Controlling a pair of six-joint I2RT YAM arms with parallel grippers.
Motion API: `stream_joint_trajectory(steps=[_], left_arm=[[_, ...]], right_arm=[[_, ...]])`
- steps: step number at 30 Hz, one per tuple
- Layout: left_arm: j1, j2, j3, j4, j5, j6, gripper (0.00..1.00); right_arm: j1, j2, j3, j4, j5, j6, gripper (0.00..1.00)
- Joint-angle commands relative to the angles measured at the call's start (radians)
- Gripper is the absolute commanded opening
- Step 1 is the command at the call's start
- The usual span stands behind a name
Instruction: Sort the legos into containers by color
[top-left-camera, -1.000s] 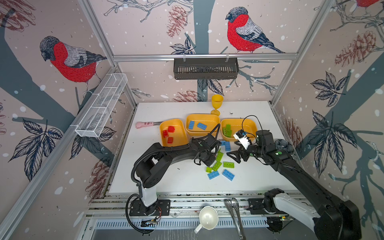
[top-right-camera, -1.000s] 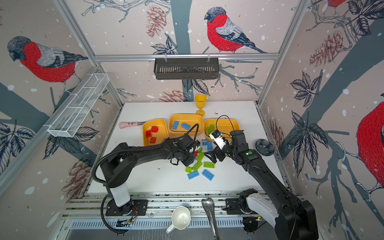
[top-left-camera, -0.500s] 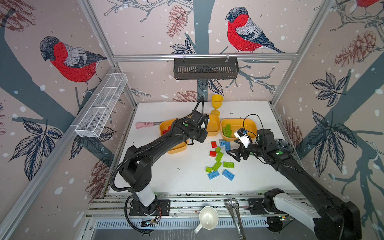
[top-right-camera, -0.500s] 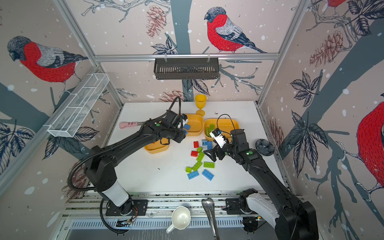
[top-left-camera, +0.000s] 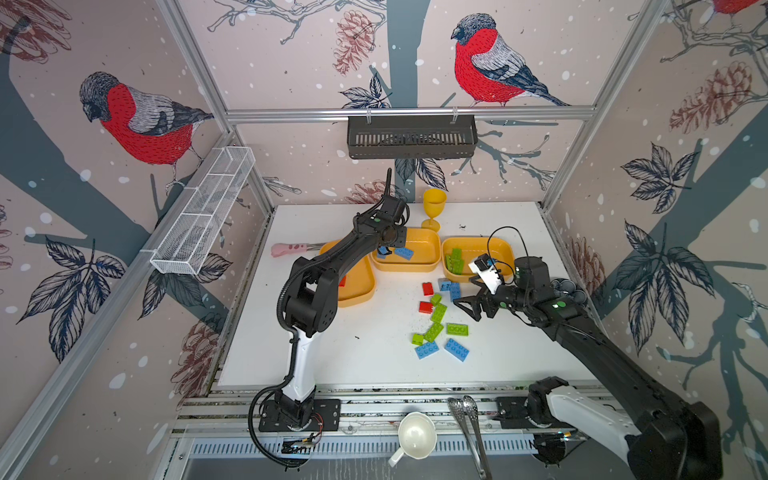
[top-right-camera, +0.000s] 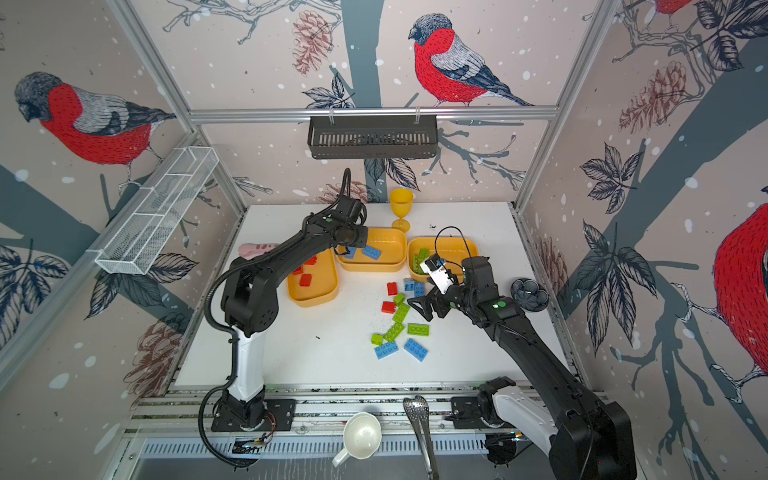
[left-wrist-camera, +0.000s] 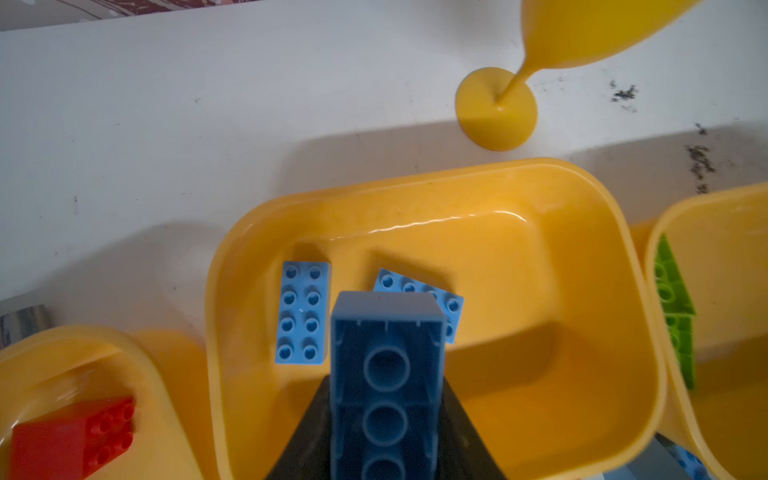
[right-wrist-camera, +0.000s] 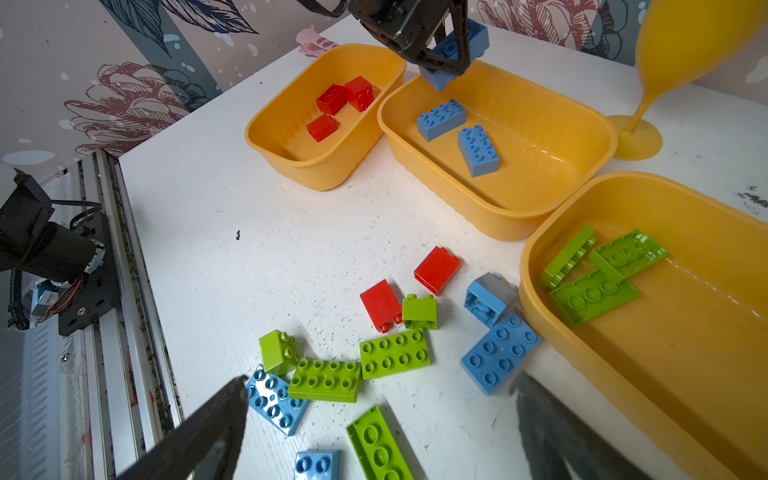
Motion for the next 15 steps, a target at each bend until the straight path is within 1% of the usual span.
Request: stream_joint_trajectory(steps=[1,5,8,9,12,13,15], left_arm=[[0.002,0.064,0.075,-0.058,-0.042,-0.045,0.33],[0.003,0.119,0.095,-0.088,-0.056,-0.069,0.34],[0.003,0.137,0.093,-0.086,-0.003,-0.065,0.35],[0.003,0.145,0.099,-0.093,-0.001,-0.068,0.36],[0.005,0.169,0.117,-0.129,-0.037,-0.071,0.37],[0.006,0.174,0.122,-0.141,-0.038,-0.071,0.38],[0.006,0.173,0.126,-0.148,-0.04,-0.073,0.45]], right_arm=[[-0.003,0.003,-0.005,0.029,-0.003,0.009,0.99],[-0.01,0.001,-0.009,0.022,-0.003,0.003,0.99],[-0.016,0.001,-0.011,0.02,-0.006,-0.003,0.99],[-0.016,0.002,-0.013,0.021,-0.005,-0.003,0.99],[-0.017,0.006,-0.013,0.026,-0.008,-0.003,0.99],[-0.018,0.009,-0.013,0.027,-0.009,-0.003,0.99],[-0.018,0.01,-0.011,0.026,-0.009,-0.003,0.99]])
